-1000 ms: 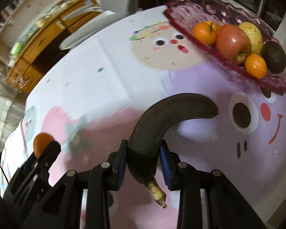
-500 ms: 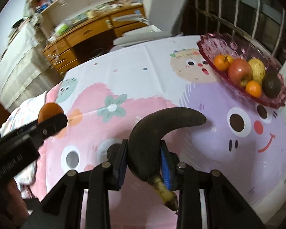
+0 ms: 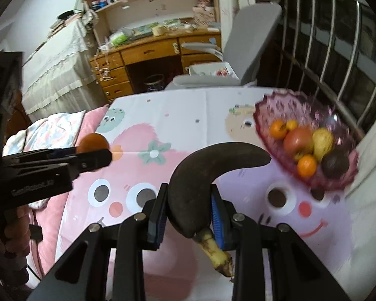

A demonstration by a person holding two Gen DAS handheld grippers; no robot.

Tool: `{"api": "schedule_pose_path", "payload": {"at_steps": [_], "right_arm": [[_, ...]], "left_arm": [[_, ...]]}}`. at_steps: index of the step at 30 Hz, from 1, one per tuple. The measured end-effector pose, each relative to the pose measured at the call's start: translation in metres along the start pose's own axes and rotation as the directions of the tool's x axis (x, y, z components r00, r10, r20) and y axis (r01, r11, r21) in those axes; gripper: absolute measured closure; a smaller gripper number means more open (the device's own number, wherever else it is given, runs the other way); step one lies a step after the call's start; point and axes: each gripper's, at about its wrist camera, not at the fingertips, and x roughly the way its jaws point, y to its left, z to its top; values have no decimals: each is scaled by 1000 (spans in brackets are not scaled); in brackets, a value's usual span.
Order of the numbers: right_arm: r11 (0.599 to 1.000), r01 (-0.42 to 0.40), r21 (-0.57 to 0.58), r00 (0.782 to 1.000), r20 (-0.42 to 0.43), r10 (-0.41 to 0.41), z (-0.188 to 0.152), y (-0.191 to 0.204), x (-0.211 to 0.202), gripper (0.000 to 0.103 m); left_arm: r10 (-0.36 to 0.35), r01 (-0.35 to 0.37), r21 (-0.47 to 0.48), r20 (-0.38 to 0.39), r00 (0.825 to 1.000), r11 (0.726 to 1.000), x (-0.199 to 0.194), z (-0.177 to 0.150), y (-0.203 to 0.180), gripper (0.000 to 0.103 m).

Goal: Organize fruits
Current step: 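Carry the orange with the left tool while the right tool carries the banana to the bowl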

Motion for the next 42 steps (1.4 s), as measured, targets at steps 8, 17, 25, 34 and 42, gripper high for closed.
{"api": "schedule_pose_path", "payload": {"at_steps": [8, 17, 25, 34, 42], "right_arm": [[987, -62, -150, 996, 46, 70, 33, -49, -13, 72], [980, -103, -168, 992, 50, 113, 63, -122, 5, 72], [981, -89, -170, 993, 55, 100, 68, -183, 37, 72], [985, -51, -165, 998, 18, 54, 61, -227, 72, 72], [983, -56, -176, 998, -19, 54, 55, -240, 83, 70]], "left_arm": [[3, -1, -39, 56, 998, 999, 11, 31, -57, 60], [8, 0, -85, 94, 996, 996, 46, 59, -116, 60], [-5, 11, -90, 71, 997, 996, 101, 63, -158, 60], [-27, 29, -110, 18, 999, 994, 158, 62, -190, 60], [-14, 10, -137, -27, 1000, 991, 176, 54, -199, 58]]}}
